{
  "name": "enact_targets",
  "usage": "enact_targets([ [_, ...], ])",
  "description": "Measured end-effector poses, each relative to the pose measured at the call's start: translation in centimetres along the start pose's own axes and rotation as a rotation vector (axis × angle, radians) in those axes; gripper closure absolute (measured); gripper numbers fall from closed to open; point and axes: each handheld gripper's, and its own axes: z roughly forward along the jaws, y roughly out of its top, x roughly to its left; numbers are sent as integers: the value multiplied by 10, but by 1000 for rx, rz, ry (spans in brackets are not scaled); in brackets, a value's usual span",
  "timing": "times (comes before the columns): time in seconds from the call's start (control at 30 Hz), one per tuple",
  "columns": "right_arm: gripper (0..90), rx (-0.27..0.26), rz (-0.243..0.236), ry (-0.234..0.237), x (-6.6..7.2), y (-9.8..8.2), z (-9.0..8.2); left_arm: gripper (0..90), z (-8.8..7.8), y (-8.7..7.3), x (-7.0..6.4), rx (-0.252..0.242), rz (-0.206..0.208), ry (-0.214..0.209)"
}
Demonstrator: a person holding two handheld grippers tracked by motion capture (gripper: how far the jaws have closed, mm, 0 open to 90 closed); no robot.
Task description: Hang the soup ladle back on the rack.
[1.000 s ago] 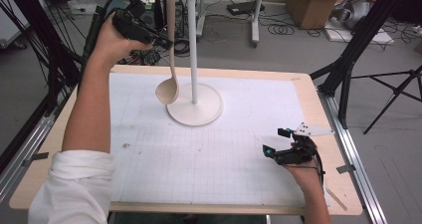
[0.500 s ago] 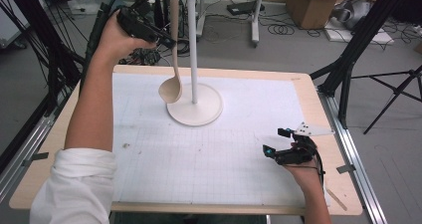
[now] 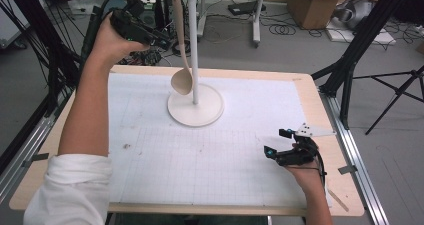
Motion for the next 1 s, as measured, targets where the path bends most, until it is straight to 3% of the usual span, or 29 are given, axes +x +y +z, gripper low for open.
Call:
enact_targets([
  [0.1,4,3,7,1,1,0,0,441,-2,-12,1,-12,-31,11],
  [0.2,4,-2,3,0,1,0,0,386,-3,-24,0,-14,-36,5],
  [0.57,4,8,1,-3,2,0,1,221,-10,-58,-26,-48,30,7],
  [0.7,4,12,-3,-4,3,0,2,166,-13,-66,-35,-81,36,5],
  [1.0,4,6,-10,-3,3,1,2,77,-10,-87,-43,-98,30,10],
])
